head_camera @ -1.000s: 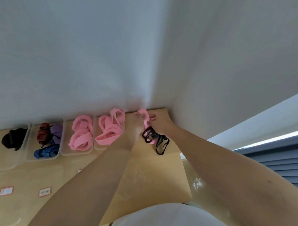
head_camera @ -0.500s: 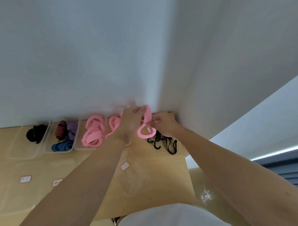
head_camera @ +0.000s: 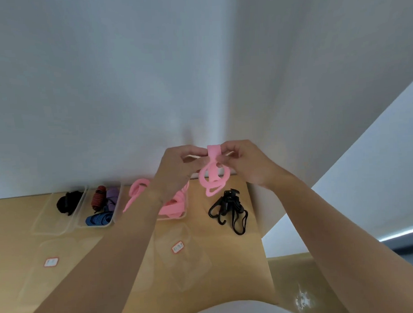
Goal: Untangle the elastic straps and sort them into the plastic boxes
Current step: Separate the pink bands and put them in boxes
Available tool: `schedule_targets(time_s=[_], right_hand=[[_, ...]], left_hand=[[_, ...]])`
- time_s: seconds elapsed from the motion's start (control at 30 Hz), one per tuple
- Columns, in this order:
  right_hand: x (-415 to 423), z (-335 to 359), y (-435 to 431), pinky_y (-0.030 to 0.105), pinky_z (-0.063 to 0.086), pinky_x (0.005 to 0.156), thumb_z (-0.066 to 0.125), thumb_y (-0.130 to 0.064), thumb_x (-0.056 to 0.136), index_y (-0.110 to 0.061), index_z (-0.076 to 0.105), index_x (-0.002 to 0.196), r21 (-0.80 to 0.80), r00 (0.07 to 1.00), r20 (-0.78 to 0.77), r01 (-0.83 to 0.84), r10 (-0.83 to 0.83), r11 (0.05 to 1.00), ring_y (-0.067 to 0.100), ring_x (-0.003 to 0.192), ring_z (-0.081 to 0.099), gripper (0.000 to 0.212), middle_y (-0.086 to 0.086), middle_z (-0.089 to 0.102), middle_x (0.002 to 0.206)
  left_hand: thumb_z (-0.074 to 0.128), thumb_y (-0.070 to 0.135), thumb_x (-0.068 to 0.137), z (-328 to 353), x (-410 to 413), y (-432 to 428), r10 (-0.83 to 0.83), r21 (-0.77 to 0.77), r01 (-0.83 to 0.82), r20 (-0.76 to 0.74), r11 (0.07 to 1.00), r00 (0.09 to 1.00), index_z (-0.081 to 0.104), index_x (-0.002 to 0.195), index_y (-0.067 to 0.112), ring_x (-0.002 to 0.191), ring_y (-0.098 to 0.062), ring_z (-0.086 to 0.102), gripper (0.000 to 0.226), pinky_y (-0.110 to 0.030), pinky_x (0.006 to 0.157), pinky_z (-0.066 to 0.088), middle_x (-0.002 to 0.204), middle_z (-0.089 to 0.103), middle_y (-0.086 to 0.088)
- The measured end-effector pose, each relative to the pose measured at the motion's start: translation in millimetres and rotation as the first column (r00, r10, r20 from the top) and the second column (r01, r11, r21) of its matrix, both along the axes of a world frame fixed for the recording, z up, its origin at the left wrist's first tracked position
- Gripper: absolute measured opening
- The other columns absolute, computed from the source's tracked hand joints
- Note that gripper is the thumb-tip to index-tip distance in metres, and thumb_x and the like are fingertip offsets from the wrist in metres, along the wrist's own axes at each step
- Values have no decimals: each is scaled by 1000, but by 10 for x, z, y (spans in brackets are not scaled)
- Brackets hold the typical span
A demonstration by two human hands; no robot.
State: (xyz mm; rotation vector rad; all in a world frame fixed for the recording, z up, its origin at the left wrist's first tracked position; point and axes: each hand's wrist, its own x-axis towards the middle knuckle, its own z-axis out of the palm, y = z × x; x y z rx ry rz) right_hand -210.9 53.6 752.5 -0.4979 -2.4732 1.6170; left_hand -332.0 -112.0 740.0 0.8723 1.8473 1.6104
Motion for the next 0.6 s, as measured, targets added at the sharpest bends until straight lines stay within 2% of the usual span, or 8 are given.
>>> schedule_targets(time_s=[0.07, 0.13, 0.23, 0.3, 0.4, 0.47, 0.6], right_hand=[[41, 139, 26, 19, 51, 81, 67, -10, 95, -23, 77, 91, 10, 998, -63, 14, -13, 1000, 2, 81, 66, 17, -14, 72, 89], [58, 257, 46, 13, 46, 86, 70, -14, 94, -34, 76, 89, 61, 994, -104, 39, -32, 997, -3, 94, 63, 22, -16, 63, 101], [81, 457, 68, 21, 44, 96, 71, -14, 93, -25, 77, 98, 93, 988, -140, 85, -72, 992, 6, 112, 57, 14, -4, 55, 119], [104, 592, 86, 22, 48, 91, 69, -9, 93, -20, 77, 99, 69, 978, -200, 67, -52, 995, 9, 106, 64, 14, 0, 64, 114], [129, 760, 113, 14, 47, 73, 69, -5, 93, -5, 76, 97, 43, 962, -270, 63, -49, 997, 6, 76, 66, 8, 3, 74, 90], [129, 849, 132, 13, 46, 67, 70, -6, 93, -6, 75, 92, 36, 952, -299, 71, -57, 997, 5, 69, 63, 5, 3, 74, 84], [140, 992, 164, 13, 46, 66, 70, -9, 93, -15, 73, 85, 53, 929, -368, 64, -40, 997, 3, 68, 62, 11, -3, 73, 79]], left_hand=[[77, 6, 89, 130, 54, 34, 37, 57, -33, -74, 998, 997, 80, 100, 14, 104, -17, 72, 14, -35, 92, 57, 114, 75, -1], [78, 6, 88, 274, 97, 73, 56, 104, -41, -143, 994, 988, 80, 96, 21, 115, -7, 66, 17, -22, 91, 54, 125, 70, 6], [76, 2, 89, 486, 133, 123, 24, 167, 4, -164, 986, 986, 79, 97, 19, 120, -4, 64, 19, -16, 90, 52, 131, 68, 8], [74, -1, 90, 600, 138, 147, 9, 203, 28, -175, 979, 984, 78, 100, 14, 120, -10, 66, 19, -22, 94, 54, 129, 71, 4], [71, -3, 92, 747, 147, 173, 30, 233, 13, -180, 972, 983, 77, 105, 8, 113, -20, 71, 18, -34, 97, 56, 119, 76, -2], [71, 0, 92, 843, 163, 185, 70, 232, -24, -194, 972, 979, 76, 108, 4, 106, -22, 74, 17, -38, 97, 57, 112, 78, -4], [75, 7, 92, 980, 210, 210, 128, 213, -87, -188, 973, 974, 77, 110, 8, 93, -30, 76, 18, -55, 95, 56, 97, 80, -9]])
